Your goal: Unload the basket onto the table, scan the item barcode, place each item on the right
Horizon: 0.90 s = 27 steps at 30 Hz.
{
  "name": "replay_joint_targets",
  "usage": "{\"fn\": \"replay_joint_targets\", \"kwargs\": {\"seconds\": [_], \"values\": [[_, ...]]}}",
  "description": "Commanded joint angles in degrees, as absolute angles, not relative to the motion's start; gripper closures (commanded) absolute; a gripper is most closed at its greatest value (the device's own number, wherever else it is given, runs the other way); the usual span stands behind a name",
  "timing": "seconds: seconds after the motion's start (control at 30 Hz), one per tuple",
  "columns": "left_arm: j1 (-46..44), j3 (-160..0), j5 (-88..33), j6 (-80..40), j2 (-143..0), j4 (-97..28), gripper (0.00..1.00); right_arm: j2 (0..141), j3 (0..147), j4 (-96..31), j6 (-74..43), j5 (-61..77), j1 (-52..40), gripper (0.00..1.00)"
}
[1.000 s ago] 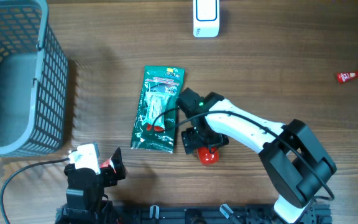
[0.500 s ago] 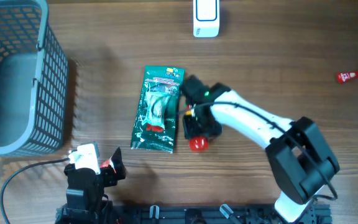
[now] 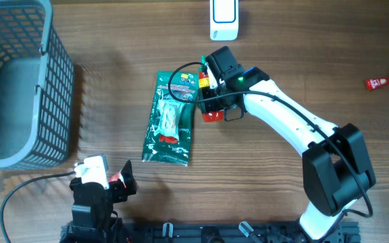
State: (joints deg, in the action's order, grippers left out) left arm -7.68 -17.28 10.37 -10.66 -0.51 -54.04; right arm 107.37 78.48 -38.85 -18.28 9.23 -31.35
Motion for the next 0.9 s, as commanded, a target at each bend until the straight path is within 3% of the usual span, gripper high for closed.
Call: {"fn": "replay_joint_targets", "kwargs": {"seconds": [0.0, 0.2, 0.37, 0.53, 0.8, 0.83, 0.87], "values": [[-7.3, -17.1, 9.9, -11.0, -0.4, -54.0, 0.00, 104.2, 79.9, -40.2, -20.1, 4.8, -31.6, 0.63], [-7.3, -17.1, 9.9, -11.0, -0.4, -54.0, 0.00, 91.6, 79.9, -46.4, -21.5, 0.0, -31.7, 0.62], [-7.3, -17.1, 9.9, -11.0, -0.4, -54.0, 0.00, 78.9, 77.2, -47.2, -25.6, -14.3, -33.8, 0.68], [-7.3, -17.1, 9.9, -11.0, -0.4, -54.0, 0.00, 73.9, 64.0, -34.0, -26.3, -19.7, -36.4, 0.69], [-7.3, -17.1, 9.9, -11.0, -0.4, -54.0, 0.00, 81.8, 40.0, 6.8, -26.9, -27.5, -35.7, 0.67], [-7.3, -17.1, 9.9, -11.0, -0.4, -54.0, 0.00, 83.5, 39.3, 10.0, -26.9, -28.0, -35.5, 0.59], [-7.3, -17.1, 9.9, -11.0, -0.4, -54.0, 0.00, 84.9, 38.9, 12.2, -26.7, -28.2, -35.3, 0.59]]}}
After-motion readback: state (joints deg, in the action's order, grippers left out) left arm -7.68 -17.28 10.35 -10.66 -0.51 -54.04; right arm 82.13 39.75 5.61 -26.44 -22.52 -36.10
